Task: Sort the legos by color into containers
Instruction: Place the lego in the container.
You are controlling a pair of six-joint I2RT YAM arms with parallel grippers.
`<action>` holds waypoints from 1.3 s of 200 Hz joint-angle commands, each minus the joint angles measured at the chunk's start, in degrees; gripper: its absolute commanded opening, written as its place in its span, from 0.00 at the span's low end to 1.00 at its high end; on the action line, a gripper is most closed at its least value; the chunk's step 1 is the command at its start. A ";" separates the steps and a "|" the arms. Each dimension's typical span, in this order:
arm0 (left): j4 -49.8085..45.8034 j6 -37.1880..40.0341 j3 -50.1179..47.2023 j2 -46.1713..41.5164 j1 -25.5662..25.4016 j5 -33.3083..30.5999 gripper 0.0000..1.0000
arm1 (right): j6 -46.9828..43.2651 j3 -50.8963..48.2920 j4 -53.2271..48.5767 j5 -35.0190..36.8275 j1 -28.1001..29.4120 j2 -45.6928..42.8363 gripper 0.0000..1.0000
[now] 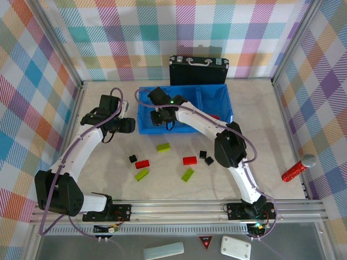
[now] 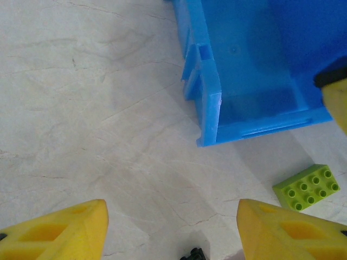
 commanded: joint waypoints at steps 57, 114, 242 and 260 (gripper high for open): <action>0.13 -0.87 -0.30 -1.93 1.18 1.24 0.64 | 9.46 14.69 -0.89 9.02 1.92 11.82 0.30; 0.22 -1.00 -0.22 -1.91 1.32 1.72 0.64 | 10.20 20.06 1.42 11.84 1.91 18.38 0.31; 0.48 -1.32 -0.26 -1.89 1.89 2.47 0.64 | 12.09 22.16 3.05 16.03 1.99 23.27 0.40; 0.57 -1.42 -0.21 -1.82 2.04 2.89 0.64 | 11.89 22.45 2.58 16.01 1.91 22.65 0.43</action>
